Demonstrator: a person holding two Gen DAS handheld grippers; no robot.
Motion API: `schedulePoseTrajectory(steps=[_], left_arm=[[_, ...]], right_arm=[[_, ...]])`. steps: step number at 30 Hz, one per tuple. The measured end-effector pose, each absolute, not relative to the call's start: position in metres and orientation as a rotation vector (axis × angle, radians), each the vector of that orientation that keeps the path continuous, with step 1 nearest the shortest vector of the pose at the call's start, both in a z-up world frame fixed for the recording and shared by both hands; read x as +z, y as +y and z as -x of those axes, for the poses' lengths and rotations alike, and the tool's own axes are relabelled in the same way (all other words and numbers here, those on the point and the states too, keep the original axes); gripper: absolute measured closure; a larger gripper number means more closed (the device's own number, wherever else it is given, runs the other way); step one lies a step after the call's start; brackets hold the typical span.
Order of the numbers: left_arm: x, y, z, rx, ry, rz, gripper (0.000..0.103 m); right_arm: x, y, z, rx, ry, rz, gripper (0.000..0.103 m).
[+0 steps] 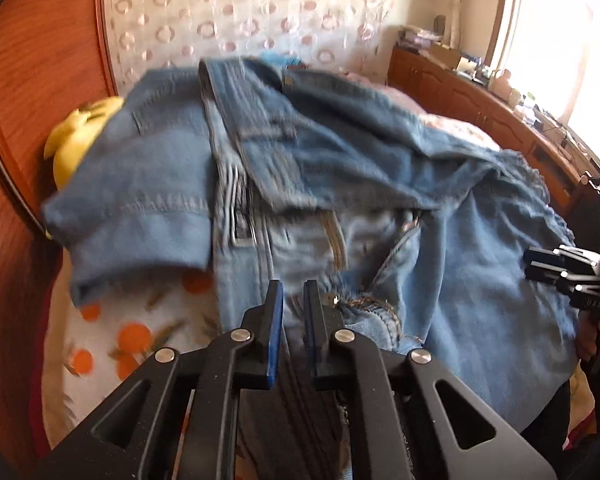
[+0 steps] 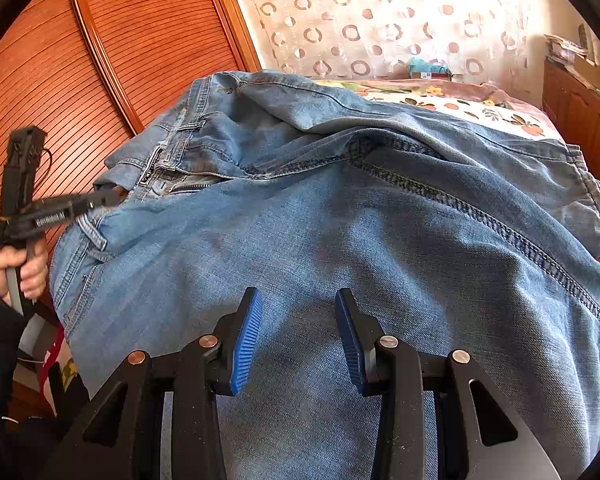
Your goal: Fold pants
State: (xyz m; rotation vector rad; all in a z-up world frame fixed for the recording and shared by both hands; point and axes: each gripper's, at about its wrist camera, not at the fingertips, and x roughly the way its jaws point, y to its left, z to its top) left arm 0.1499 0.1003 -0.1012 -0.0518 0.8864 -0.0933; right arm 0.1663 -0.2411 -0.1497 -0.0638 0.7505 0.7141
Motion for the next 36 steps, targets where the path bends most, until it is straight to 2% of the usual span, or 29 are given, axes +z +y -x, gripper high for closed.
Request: schedulePoseTrajectory(steps=[9, 11, 14, 15, 16, 24, 30, 36], left_arm=[[-0.12, 0.078, -0.14, -0.127, 0.924, 0.023, 0.09], [-0.119, 0.08, -0.144, -0.122, 0.927, 0.016, 0.084], [-0.114, 0.084, -0.147, -0.122, 0.924, 0.005, 0.068], [-0.111, 0.087, -0.149, -0.132, 0.928, 0.013, 0.057], [-0.109, 0.089, -0.151, -0.139, 0.929, 0.018, 0.056], [-0.09, 0.093, -0.172, -0.22, 0.912, -0.022, 0.057], [-0.107, 0.079, -0.184, -0.233, 0.994, -0.13, 0.057], [-0.116, 0.085, -0.181, -0.251, 0.997, -0.08, 0.057]], right_arm=[[-0.149, -0.239, -0.167, 0.713, 0.748, 0.067, 0.063], [-0.149, -0.239, -0.167, 0.713, 0.748, 0.067, 0.063], [-0.149, -0.238, -0.167, 0.713, 0.748, 0.066, 0.063], [-0.149, -0.238, -0.167, 0.713, 0.748, 0.066, 0.063], [-0.149, -0.238, -0.167, 0.713, 0.748, 0.066, 0.063], [-0.149, -0.239, -0.167, 0.714, 0.747, 0.065, 0.063], [-0.149, -0.239, -0.167, 0.714, 0.746, 0.065, 0.063], [-0.15, -0.24, -0.167, 0.717, 0.744, 0.062, 0.063]])
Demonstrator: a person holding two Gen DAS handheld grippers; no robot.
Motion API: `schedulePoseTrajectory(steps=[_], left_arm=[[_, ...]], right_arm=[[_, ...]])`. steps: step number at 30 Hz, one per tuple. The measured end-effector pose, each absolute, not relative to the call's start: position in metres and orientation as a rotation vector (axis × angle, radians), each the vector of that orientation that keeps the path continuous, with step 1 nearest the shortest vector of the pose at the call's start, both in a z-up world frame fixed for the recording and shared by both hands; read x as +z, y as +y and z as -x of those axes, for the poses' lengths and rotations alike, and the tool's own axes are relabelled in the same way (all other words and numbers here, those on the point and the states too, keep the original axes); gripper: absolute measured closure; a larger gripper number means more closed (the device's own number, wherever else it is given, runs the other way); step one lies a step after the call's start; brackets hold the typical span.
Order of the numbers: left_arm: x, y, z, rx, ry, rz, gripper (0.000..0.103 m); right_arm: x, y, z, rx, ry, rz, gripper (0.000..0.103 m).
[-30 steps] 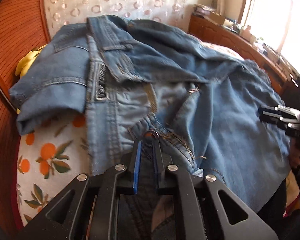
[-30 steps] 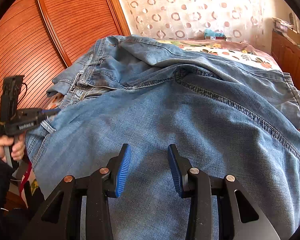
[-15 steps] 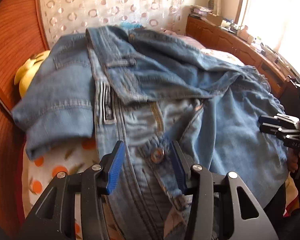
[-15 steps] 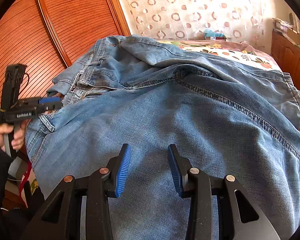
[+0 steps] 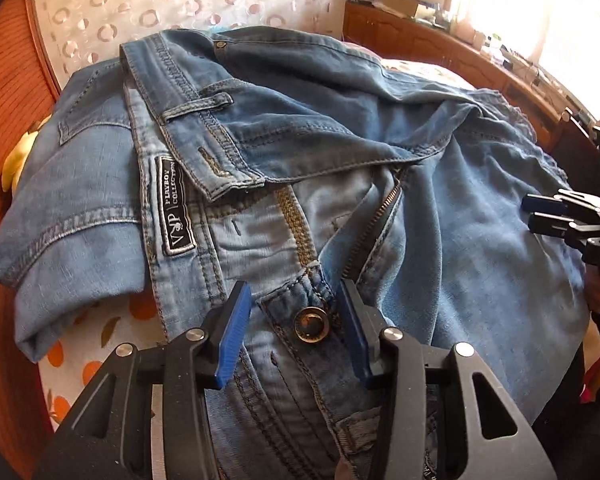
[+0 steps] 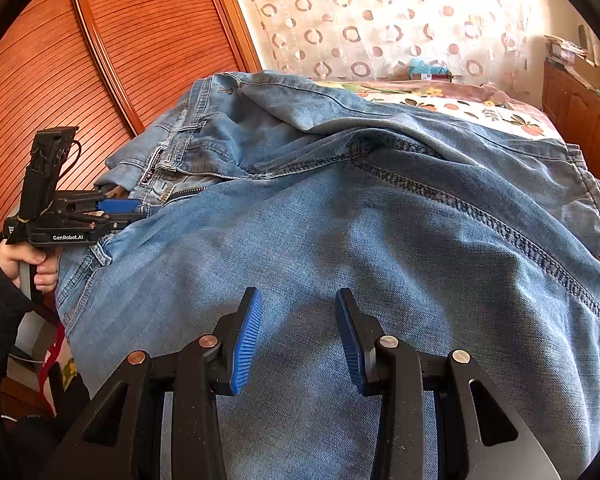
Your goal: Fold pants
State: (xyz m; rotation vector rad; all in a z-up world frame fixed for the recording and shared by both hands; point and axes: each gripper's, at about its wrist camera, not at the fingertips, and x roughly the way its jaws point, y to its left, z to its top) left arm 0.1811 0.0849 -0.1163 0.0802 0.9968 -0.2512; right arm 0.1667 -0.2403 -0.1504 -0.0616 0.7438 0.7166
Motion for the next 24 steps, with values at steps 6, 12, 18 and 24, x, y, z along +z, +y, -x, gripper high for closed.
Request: schedulePoseTrajectory(steps=[6, 12, 18, 24], left_arm=[[-0.113, 0.083, -0.173, -0.266, 0.959, -0.067, 0.079], [-0.09, 0.072, -0.161, -0.215, 0.854, -0.137, 0.091], [-0.081, 0.09, -0.196, -0.135, 0.864, -0.19, 0.09], [-0.099, 0.092, -0.219, -0.101, 0.893, -0.231, 0.081]], right_arm=[[-0.151, -0.242, -0.165, 0.719, 0.744, 0.057, 0.063], [-0.151, -0.243, -0.166, 0.72, 0.744, 0.054, 0.063], [-0.152, -0.243, -0.165, 0.719, 0.742, 0.056, 0.063], [-0.152, -0.243, -0.165, 0.72, 0.742, 0.052, 0.063]])
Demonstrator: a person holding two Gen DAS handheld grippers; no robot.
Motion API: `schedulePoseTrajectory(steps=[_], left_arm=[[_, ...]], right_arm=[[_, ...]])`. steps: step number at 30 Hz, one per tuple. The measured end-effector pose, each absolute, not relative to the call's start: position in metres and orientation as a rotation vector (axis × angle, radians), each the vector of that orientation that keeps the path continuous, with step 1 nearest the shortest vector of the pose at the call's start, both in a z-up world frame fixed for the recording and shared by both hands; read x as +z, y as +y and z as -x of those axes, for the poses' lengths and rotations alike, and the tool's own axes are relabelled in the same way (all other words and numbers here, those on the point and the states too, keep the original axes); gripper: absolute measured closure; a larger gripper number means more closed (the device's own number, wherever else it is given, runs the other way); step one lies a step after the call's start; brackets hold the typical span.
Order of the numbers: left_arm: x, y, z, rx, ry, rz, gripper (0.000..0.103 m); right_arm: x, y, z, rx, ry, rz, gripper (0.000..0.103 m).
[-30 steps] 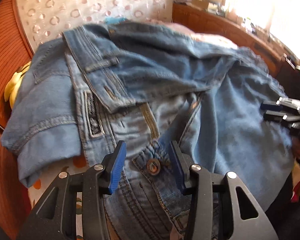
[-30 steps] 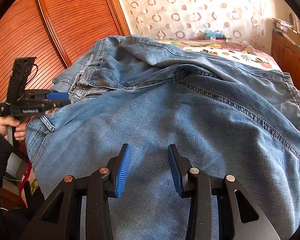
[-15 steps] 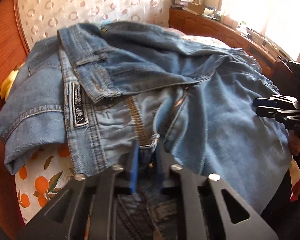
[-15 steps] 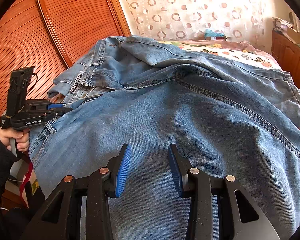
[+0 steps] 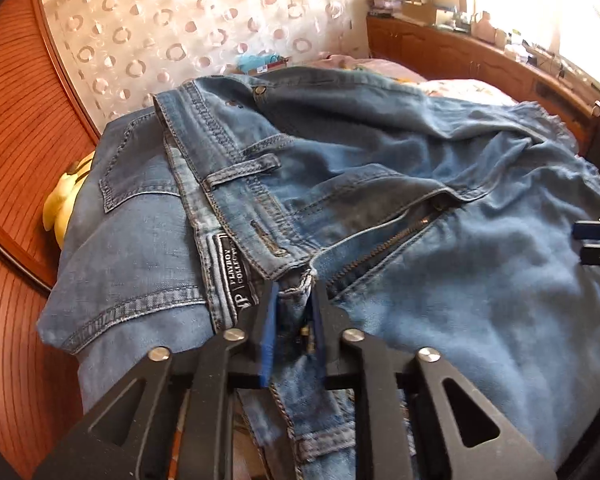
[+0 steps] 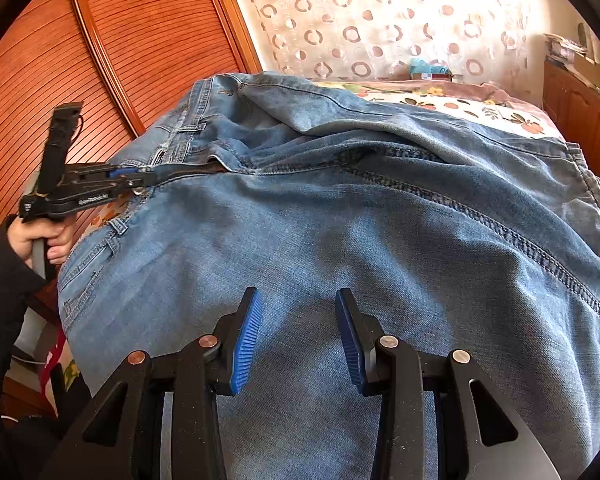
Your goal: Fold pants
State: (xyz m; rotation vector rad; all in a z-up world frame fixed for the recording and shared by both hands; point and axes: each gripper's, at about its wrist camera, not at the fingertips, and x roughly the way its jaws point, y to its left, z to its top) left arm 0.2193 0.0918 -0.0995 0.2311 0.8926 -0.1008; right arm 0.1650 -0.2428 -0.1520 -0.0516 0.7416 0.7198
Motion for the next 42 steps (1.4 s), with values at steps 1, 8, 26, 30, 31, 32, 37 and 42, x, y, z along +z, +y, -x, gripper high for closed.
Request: schedulePoseTrajectory(steps=[1, 8, 26, 30, 31, 32, 37, 42], left_arm=[[-0.1, 0.096, -0.22, -0.093, 0.895, -0.216, 0.076], [-0.084, 0.138, -0.217, -0.04, 0.856, -0.05, 0.061], [-0.112, 0.112, -0.245, -0.057, 0.935, -0.035, 0.061], [-0.112, 0.109, -0.245, -0.045, 0.928, -0.055, 0.062], [-0.112, 0.106, -0.245, -0.04, 0.92, -0.074, 0.066], [-0.112, 0.103, -0.244, -0.034, 0.914, -0.09, 0.068], [-0.105, 0.09, -0.239, -0.046, 0.882, -0.126, 0.088], [-0.07, 0.092, -0.217, -0.052, 0.777, -0.069, 0.094]], right_arm=[[-0.152, -0.243, -0.165, 0.72, 0.742, 0.051, 0.063], [-0.152, -0.243, -0.164, 0.719, 0.74, 0.053, 0.063], [-0.153, -0.241, -0.164, 0.716, 0.738, 0.052, 0.063], [-0.153, -0.242, -0.163, 0.717, 0.738, 0.048, 0.063], [-0.153, -0.242, -0.163, 0.717, 0.738, 0.048, 0.063], [-0.153, -0.242, -0.163, 0.717, 0.738, 0.047, 0.063], [-0.153, -0.242, -0.163, 0.715, 0.737, 0.048, 0.063], [-0.153, -0.242, -0.163, 0.715, 0.736, 0.05, 0.063]])
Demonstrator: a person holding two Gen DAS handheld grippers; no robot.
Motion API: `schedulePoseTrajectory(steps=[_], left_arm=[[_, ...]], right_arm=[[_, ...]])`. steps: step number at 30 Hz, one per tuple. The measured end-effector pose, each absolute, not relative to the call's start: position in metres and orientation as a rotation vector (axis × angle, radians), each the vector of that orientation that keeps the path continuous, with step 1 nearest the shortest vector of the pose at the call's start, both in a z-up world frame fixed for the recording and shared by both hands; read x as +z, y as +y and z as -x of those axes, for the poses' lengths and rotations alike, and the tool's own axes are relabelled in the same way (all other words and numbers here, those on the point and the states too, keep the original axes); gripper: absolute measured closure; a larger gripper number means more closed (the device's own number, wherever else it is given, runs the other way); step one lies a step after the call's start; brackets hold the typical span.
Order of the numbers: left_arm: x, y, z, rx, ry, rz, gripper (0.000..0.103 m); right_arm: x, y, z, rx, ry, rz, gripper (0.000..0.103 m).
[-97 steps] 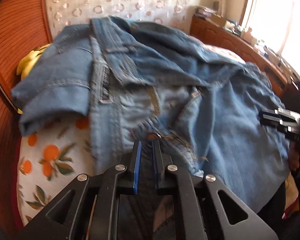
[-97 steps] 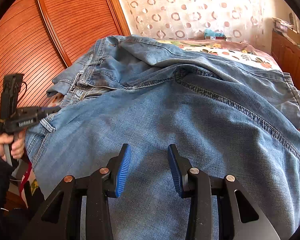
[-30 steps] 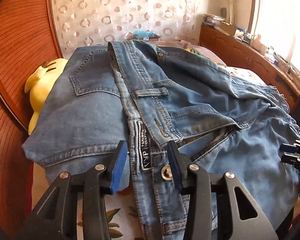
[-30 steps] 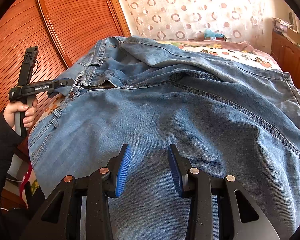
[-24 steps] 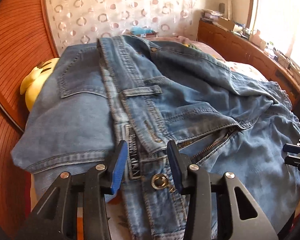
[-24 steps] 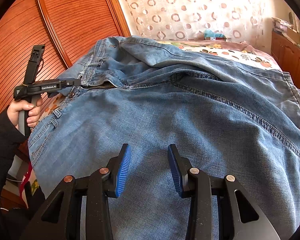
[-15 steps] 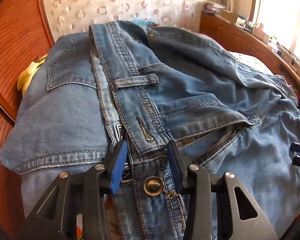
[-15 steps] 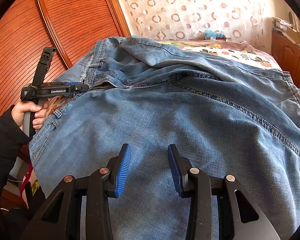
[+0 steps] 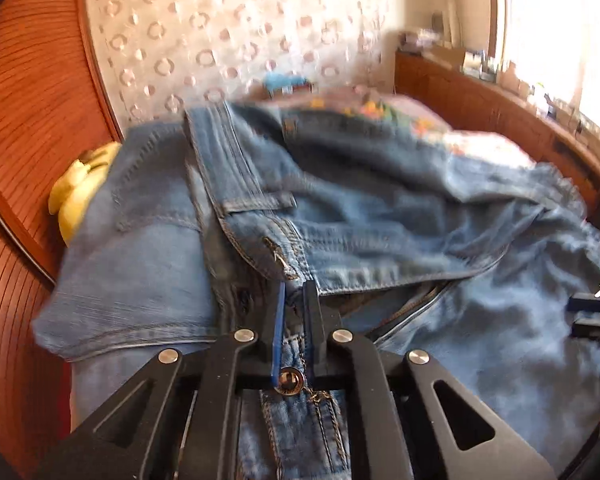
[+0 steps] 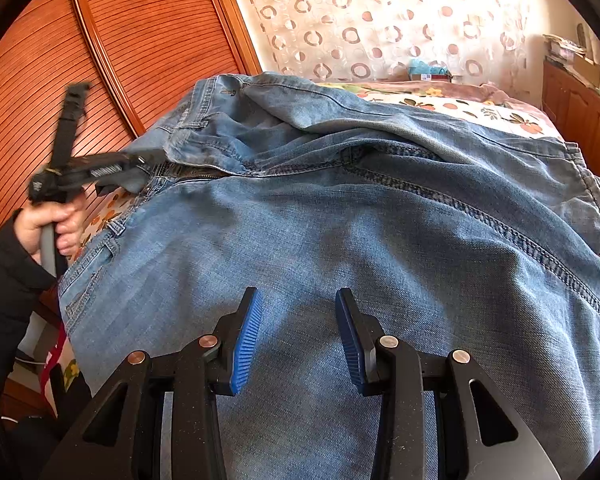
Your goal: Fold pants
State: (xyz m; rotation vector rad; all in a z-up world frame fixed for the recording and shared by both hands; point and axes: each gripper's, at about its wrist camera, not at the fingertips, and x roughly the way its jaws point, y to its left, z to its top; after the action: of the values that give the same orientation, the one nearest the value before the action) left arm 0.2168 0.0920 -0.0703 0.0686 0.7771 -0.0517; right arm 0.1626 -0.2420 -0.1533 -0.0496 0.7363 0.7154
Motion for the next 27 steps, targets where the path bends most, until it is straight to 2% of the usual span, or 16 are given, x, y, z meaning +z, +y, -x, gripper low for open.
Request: schedulePoseTrajectory(steps=[7, 14, 17, 19, 21, 23, 24, 26, 27], left_arm=[[-0.03, 0.09, -0.18, -0.098, 0.726, -0.071, 0.095], [-0.078, 0.109, -0.189, -0.052, 0.869, -0.072, 0.093], [-0.079, 0.111, -0.184, -0.016, 0.855, -0.058, 0.085], [-0.076, 0.109, -0.182, -0.049, 0.836, -0.032, 0.075], [-0.073, 0.107, -0.183, -0.075, 0.817, -0.017, 0.07], [-0.068, 0.101, -0.184, -0.097, 0.797, -0.013, 0.06], [-0.065, 0.096, -0.183, -0.106, 0.784, -0.014, 0.05], [-0.06, 0.086, -0.185, -0.127, 0.762, -0.023, 0.044], [-0.059, 0.08, -0.188, -0.141, 0.756, -0.025, 0.037]], right_arm=[[-0.153, -0.243, -0.162, 0.712, 0.734, 0.053, 0.063], [-0.152, -0.245, -0.162, 0.708, 0.733, 0.052, 0.063], [-0.15, -0.247, -0.163, 0.702, 0.734, 0.051, 0.063], [-0.149, -0.245, -0.164, 0.698, 0.74, 0.049, 0.063], [-0.147, -0.247, -0.166, 0.691, 0.744, 0.047, 0.063], [-0.143, -0.248, -0.165, 0.663, 0.726, 0.065, 0.063], [-0.14, -0.251, -0.165, 0.651, 0.718, 0.067, 0.063], [-0.13, -0.26, -0.166, 0.64, 0.697, 0.056, 0.063], [-0.122, -0.267, -0.168, 0.625, 0.679, 0.053, 0.063]])
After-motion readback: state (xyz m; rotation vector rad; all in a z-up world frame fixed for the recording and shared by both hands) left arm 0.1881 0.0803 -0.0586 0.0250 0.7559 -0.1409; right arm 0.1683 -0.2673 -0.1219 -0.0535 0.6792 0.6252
